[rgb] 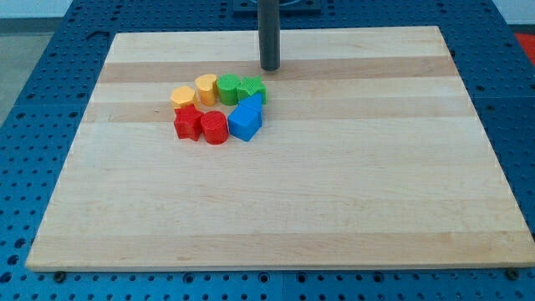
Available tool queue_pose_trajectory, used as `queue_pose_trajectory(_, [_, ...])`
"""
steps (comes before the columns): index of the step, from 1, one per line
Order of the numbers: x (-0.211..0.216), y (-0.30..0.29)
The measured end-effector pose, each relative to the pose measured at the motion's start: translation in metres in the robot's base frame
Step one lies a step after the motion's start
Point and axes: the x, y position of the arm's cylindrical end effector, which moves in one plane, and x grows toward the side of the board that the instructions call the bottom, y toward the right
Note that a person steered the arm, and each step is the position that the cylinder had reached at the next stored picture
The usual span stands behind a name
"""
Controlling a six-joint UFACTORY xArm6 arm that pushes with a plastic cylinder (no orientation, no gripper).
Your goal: Push blue triangle along with blue cube down towards bottom
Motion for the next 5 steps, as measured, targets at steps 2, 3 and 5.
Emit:
queue_pose_trajectory(2, [-0.025,0.028])
queue_pose_trajectory(3, [-0.008,0.057])
queue_pose_trajectory(5, [0.03,0.151])
